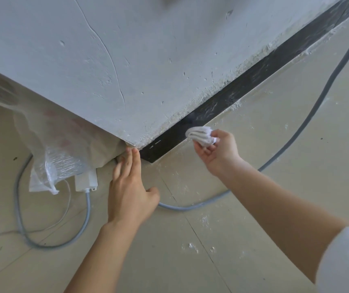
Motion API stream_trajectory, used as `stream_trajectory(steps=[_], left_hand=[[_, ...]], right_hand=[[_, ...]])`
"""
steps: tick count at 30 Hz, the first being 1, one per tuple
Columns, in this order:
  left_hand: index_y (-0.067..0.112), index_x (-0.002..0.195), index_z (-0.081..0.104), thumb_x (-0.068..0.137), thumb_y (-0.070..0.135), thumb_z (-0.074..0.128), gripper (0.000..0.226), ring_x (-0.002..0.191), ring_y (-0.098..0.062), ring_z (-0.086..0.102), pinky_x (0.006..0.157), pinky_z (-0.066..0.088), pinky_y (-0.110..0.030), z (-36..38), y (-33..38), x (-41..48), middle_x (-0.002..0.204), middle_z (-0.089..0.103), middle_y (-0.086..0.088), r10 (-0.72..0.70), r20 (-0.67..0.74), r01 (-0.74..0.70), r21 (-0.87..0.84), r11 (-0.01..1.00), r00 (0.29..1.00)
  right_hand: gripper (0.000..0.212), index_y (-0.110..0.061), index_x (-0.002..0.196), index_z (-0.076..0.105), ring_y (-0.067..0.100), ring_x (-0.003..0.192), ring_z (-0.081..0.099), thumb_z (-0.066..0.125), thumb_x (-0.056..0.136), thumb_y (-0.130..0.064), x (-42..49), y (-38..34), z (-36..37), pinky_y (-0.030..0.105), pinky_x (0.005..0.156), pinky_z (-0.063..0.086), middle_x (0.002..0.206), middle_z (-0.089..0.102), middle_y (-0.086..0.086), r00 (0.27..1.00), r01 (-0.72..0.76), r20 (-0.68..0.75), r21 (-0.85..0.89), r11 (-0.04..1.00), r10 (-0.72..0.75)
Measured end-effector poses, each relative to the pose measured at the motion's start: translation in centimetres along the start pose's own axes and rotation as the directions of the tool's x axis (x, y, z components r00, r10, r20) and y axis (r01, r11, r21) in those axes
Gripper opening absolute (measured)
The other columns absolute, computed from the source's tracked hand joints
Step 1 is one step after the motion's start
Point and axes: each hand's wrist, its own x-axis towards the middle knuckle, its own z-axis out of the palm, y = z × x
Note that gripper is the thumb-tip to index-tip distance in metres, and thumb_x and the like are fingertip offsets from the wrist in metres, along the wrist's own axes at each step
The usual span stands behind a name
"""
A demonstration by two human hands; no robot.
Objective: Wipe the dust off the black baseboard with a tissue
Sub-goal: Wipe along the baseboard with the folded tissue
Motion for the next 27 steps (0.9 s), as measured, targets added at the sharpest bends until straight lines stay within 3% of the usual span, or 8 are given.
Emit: stream_trajectory(steps=[2,5,10,14,19,21,24,27], left_hand=[[0.017,0.155,0.005,0.077,0.015,0.062,0.097,0.145,-0.017,0.009,0.119,0.017,-0.030,-0.2,-0.3,0.1,0.161,0.001,0.006,0.012,0.009,-0.012,-0.015,1.000,1.000],[0.018,0.155,0.005,0.076,0.010,0.059,0.096,0.145,-0.016,0.009,0.118,0.019,-0.029,-0.5,-0.5,0.2,0.161,0.002,0.007,0.026,0.018,-0.026,0.003,1.000,1.000],[0.020,0.155,0.001,0.077,0.011,0.056,0.096,0.146,-0.014,0.003,0.118,0.019,-0.028,-1.1,-0.5,0.3,0.161,-0.001,0.010,0.023,0.060,-0.024,0.028,0.999,0.998],[0.021,0.155,-0.001,0.079,0.016,0.057,0.096,0.147,-0.014,0.001,0.118,0.016,-0.028,-1.4,-0.6,0.2,0.161,-0.005,0.010,0.016,0.074,-0.021,0.066,0.998,0.997],[0.022,0.155,-0.006,0.082,0.025,0.055,0.095,0.147,-0.015,-0.002,0.116,0.022,-0.031,-1.8,0.0,0.1,0.160,-0.010,0.011,-0.013,0.110,-0.001,0.125,0.992,0.994],[0.018,0.155,0.001,0.083,0.029,0.054,0.090,0.146,-0.019,0.007,0.111,0.030,-0.035,-2.1,1.0,-0.3,0.162,-0.003,0.006,-0.005,0.069,-0.010,0.223,0.975,0.998],[0.006,0.145,0.040,0.068,0.016,0.059,0.080,0.121,-0.027,0.043,0.085,0.050,-0.041,-1.3,2.3,-0.6,0.143,0.044,-0.012,0.224,-0.075,-0.202,0.231,0.952,0.972],[0.006,0.143,0.037,0.070,0.010,0.036,0.073,0.127,-0.026,0.041,0.100,0.041,-0.039,-0.3,2.7,1.0,0.143,0.045,-0.012,0.515,-0.095,-0.453,0.359,0.816,0.852]], right_hand=[[0.020,0.003,0.090,0.062,0.020,0.052,0.065,0.044,0.089,-0.005,-0.7,3.6,0.8,0.024,0.050,0.057,0.066,0.067,0.014,0.991,-0.124,0.024,-0.200,0.972,0.131],[0.015,-0.003,0.089,0.063,0.021,0.062,0.065,0.048,0.088,-0.002,-0.9,9.1,2.7,0.022,0.049,0.055,0.079,0.068,0.016,0.958,-0.229,0.087,-0.350,0.908,0.275],[0.014,0.002,0.090,0.061,0.021,0.051,0.066,0.049,0.085,0.002,0.4,9.4,5.0,0.024,0.048,0.054,0.071,0.067,0.017,0.971,-0.199,0.078,-0.269,0.942,0.227],[0.021,0.006,0.103,0.059,0.024,0.056,0.062,0.046,0.086,0.002,0.6,5.0,4.1,0.019,0.039,0.049,0.089,0.067,0.026,0.994,-0.095,0.036,-0.242,0.966,0.107],[0.017,0.005,0.103,0.058,0.022,0.068,0.068,0.048,0.092,-0.003,0.6,-0.4,0.8,0.024,0.060,0.059,0.085,0.066,0.018,0.995,0.052,0.080,0.128,0.990,-0.062],[0.016,0.001,0.098,0.059,0.020,0.064,0.066,0.046,0.092,-0.008,0.7,-0.8,-0.1,0.024,0.056,0.058,0.081,0.066,0.015,0.998,0.060,0.018,0.096,0.994,-0.062],[0.018,-0.004,0.086,0.062,0.021,0.062,0.064,0.044,0.088,-0.007,0.2,0.6,-0.3,0.027,0.063,0.058,0.075,0.068,0.014,0.999,-0.051,0.006,-0.211,0.976,0.054],[0.018,-0.007,0.081,0.063,0.024,0.069,0.065,0.046,0.089,-0.004,-0.4,2.0,1.1,0.035,0.084,0.055,0.074,0.068,0.014,0.988,-0.109,0.066,-0.356,0.928,0.141]])
